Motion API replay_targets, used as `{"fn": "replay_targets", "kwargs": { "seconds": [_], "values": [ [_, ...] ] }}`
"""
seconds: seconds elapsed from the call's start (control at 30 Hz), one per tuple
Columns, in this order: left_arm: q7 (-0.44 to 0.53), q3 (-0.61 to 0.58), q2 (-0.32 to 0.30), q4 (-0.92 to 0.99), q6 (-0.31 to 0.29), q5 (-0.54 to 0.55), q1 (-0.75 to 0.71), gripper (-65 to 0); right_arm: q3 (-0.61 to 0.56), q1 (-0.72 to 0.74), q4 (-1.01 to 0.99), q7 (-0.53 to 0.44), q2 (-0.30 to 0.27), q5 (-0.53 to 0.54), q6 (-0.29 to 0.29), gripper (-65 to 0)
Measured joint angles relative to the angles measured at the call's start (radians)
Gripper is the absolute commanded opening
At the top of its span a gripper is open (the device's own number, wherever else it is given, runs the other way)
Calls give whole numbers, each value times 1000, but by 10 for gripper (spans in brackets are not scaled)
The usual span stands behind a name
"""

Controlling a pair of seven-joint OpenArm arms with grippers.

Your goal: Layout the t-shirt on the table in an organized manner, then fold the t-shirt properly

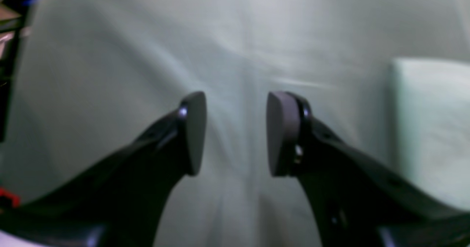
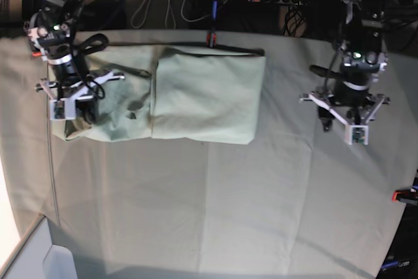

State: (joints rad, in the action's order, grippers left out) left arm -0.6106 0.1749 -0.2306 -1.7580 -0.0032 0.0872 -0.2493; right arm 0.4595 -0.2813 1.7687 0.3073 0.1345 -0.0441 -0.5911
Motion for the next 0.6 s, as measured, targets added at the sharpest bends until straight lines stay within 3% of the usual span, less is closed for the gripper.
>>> {"fn": "replay_targets", "kwargs": {
  "seconds": [0.17,0.33,0.6],
  "values": [
    [1,69,0,-2,0,2,-13,-383,0,6,-43,3,-17,0,65,-650],
    [0,80,1,-2,-1,2,-24,-383,16,34,-97,0,-72,3,77,-650],
    [2,80,4,-3,-1,3,-34,-383,179,112,-218,39,-79,2,84,-650]
  ]
}}
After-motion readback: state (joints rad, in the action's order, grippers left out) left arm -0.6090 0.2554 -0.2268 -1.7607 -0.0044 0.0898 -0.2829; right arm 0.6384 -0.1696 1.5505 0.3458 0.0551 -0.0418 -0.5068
